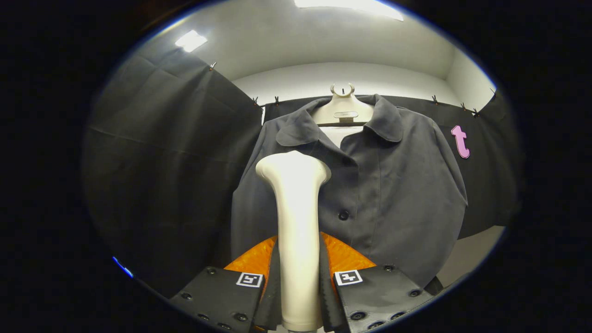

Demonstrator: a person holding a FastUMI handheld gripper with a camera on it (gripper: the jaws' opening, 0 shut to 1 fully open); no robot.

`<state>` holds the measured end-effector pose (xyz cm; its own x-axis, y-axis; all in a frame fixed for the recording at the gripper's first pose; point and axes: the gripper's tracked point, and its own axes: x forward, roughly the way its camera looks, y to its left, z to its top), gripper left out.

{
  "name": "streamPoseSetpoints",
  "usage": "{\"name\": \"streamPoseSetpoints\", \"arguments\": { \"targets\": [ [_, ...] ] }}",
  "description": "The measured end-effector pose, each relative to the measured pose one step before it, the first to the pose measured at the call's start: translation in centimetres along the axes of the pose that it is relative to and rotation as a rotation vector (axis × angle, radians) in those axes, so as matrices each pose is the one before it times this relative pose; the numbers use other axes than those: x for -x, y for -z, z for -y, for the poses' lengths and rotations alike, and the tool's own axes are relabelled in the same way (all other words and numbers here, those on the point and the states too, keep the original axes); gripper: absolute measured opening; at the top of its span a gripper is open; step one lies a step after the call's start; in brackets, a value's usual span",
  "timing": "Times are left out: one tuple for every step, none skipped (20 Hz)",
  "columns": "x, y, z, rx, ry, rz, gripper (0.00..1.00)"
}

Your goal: Iron the clothes twice with a garment steamer, once on the left side and once on the right side.

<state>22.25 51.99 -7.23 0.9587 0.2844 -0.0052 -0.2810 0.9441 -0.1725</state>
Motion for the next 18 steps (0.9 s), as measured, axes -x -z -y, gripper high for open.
{"name": "streamPoseSetpoints", "arguments": {
  "targets": [
    [-0.007, -0.094, 0.024, 0.00879, 0.00338, 0.00364, 0.42],
    [-0.045, 0.115, 0.067, 0.00945, 0.00290, -0.00060, 0.43],
    [0.088, 0.165, -0.067, 0.00707, 0.00240, -0.00005, 0.43],
    [0.083, 0.155, -0.054, 0.00611, -0.00095, -0.00150, 0.43],
    [0.025, 0.280, -0.050, 0.00414, -0.00326, -0.00351, 0.43],
    [0.143, 0.425, -0.122, 0.00297, -0.00532, -0.00726, 0.43],
    [0.167, 0.298, -0.229, 0.00112, -0.00416, -0.00734, 0.43],
    [0.185, 0.429, -0.061, 0.00115, -0.00256, -0.00788, 0.43],
    [0.329, 0.315, -0.018, 0.00115, -0.00095, -0.00648, 0.43],
    [0.231, 0.384, -0.066, 0.00012, 0.00011, -0.00662, 0.43],
    [0.036, 0.451, 0.036, 0.00027, -0.00025, -0.00790, 0.43],
    [0.218, 0.475, -0.013, -0.00010, 0.00001, -0.00933, 0.43],
    [0.287, 0.476, -0.080, 0.00219, -0.00066, -0.00912, 0.43],
    [0.175, 0.451, -0.045, 0.00345, 0.00066, -0.00669, 0.43],
    [0.147, 0.466, 0.073, 0.00306, 0.00226, -0.00612, 0.43],
    [0.048, 0.459, 0.035, 0.00150, 0.00261, -0.00537, 0.43],
    [0.125, 0.437, 0.005, 0.00011, 0.00072, -0.00641, 0.43],
    [0.074, 0.385, 0.004, -0.00071, -0.00013, -0.00710, 0.43]
  ]
}}
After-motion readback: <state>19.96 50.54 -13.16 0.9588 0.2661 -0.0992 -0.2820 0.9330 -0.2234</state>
